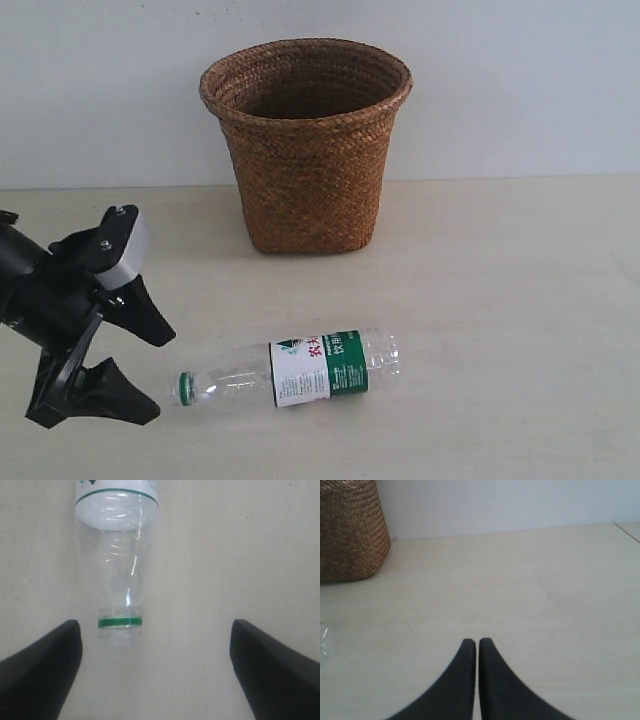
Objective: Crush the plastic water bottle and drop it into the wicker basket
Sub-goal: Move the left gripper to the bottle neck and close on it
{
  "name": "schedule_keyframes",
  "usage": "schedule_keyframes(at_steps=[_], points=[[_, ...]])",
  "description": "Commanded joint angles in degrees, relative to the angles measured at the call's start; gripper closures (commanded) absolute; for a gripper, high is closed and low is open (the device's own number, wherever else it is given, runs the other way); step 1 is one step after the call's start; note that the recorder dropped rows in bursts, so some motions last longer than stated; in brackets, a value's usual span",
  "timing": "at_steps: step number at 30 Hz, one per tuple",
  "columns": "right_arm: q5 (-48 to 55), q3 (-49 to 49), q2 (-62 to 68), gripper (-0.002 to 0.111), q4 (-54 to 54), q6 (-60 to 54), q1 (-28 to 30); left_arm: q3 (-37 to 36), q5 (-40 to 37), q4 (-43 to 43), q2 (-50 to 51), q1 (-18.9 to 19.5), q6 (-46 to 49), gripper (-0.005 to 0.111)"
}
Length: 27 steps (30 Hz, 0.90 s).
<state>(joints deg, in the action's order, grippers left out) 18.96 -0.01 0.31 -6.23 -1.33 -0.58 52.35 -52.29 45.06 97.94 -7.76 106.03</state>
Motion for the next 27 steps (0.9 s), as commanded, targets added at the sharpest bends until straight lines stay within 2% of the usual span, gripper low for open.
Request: schedule_keyframes(at_steps=[1,5,9,16,24,27], points=[[-0.40,0.01,-0.31,0.108,0.53,-0.08,-0.05,0.26,1.67,5.57,3.39,-0.31,7.57,0.031],[-0.40,0.01,-0.31,0.108,0.53,-0.08,-0.05,0.26,5.01,10.18,6.03,-0.31,10.76,0.031],[-0.40,0.01,-0.31,0.108,0.53,-0.08,-0.05,0.26,4.14,12.58,8.54,-0.31,16.24,0.031],[-0.48,0.01,-0.31,0.108,0.53,-0.07,-0.05,0.26,5.43,12.70,12.62,-0.31,16.14,0.031],[-0.48,0.01,-0.31,0.108,0.53,-0.07,-0.05,0.26,5.84,17.28,15.85,-0.31,16.23,0.031],[-0.48,0.01,-0.31,0.108,0.53,-0.07,-0.05,0.26,6.95,17.42,16.17,-0.31,16.23,0.035]])
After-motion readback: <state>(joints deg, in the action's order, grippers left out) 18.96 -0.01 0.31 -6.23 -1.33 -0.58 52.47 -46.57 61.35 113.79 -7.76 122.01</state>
